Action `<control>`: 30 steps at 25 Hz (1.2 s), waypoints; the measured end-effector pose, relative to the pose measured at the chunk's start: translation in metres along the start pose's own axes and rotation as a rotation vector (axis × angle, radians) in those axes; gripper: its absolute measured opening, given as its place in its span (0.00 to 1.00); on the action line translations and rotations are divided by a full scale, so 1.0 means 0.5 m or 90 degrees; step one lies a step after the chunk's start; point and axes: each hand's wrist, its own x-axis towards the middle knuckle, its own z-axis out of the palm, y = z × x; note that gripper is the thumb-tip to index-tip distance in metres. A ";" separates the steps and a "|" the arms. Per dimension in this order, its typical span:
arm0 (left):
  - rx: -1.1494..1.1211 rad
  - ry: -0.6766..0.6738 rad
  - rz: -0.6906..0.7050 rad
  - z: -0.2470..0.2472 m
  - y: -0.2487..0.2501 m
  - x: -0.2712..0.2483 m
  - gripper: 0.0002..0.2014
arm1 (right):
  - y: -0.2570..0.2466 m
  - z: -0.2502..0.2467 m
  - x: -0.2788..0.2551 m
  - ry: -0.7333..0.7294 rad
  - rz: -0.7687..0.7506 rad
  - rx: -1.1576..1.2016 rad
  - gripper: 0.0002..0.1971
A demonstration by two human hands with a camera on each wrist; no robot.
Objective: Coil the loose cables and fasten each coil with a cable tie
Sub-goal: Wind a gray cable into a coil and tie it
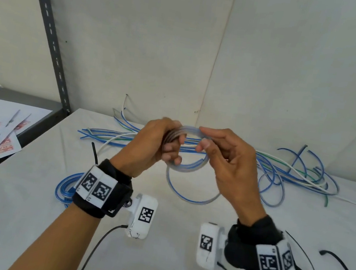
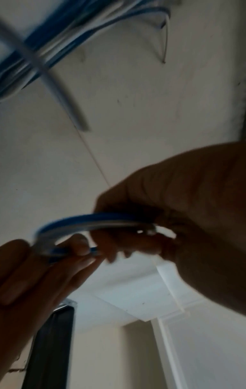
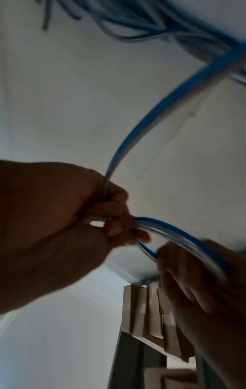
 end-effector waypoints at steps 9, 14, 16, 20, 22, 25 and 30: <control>-0.097 0.148 0.216 0.023 -0.013 0.004 0.18 | 0.001 -0.006 0.006 0.089 0.061 0.093 0.07; -0.190 0.191 0.222 0.051 -0.028 0.004 0.20 | 0.005 0.060 -0.011 0.123 0.054 0.135 0.07; -0.193 0.130 0.134 0.035 -0.012 0.006 0.21 | 0.007 0.035 -0.004 0.114 0.028 0.121 0.08; 0.069 -0.031 -0.045 0.002 -0.003 -0.001 0.21 | 0.006 -0.034 0.003 -0.068 0.018 -0.042 0.09; 0.194 -0.060 0.008 -0.005 -0.012 -0.009 0.21 | 0.010 -0.040 0.002 -0.108 0.031 -0.069 0.09; 0.107 -0.010 0.114 0.000 -0.016 -0.007 0.20 | 0.012 -0.047 0.007 -0.022 0.028 -0.022 0.11; -0.101 0.096 0.199 0.028 -0.017 0.001 0.21 | -0.001 -0.012 0.003 0.057 0.088 0.116 0.07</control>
